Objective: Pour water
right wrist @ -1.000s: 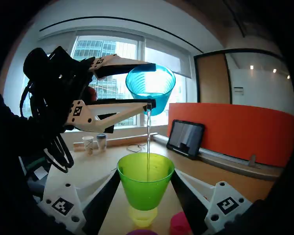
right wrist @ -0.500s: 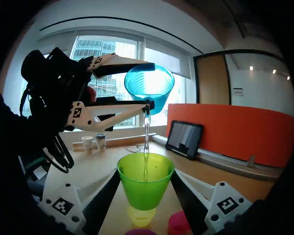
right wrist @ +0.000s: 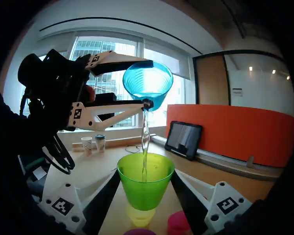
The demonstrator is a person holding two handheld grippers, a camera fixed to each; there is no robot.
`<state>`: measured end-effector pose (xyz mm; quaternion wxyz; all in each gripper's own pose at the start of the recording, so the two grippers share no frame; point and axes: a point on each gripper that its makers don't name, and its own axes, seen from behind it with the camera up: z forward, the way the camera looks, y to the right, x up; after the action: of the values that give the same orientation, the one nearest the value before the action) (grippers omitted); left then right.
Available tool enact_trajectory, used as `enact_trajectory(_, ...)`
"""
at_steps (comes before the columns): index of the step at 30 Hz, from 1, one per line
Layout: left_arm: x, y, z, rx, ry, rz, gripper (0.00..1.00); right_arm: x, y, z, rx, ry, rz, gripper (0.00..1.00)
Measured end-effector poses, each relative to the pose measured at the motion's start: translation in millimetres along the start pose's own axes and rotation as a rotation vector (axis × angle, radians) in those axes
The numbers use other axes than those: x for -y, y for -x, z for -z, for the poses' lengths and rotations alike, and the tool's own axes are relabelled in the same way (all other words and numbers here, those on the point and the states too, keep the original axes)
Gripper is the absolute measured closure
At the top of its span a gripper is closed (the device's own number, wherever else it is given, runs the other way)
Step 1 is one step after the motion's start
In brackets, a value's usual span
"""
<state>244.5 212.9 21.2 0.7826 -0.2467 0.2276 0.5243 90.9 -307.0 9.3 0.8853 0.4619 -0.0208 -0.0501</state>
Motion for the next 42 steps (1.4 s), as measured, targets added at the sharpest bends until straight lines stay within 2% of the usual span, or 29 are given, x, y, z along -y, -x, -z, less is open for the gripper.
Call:
enact_trajectory(14, 1.1, -2.7, 0.1, 0.002, -0.005, -0.082, 0.11, -4.0, 2.1, 2.4, -0.005, 0.003, -0.003, 0.09)
enact_trajectory(30, 8.2, -5.9, -2.1, 0.003, -0.014, -0.166, 0.11, -7.5, 3.0, 1.9, -0.008, 0.008, -0.004, 0.09)
enact_trajectory(42, 4.4, -5.6, -5.1, 0.0, -0.01, -0.224, 0.11, -8.3, 2.7, 0.7, -0.008, 0.009, -0.003, 0.1)
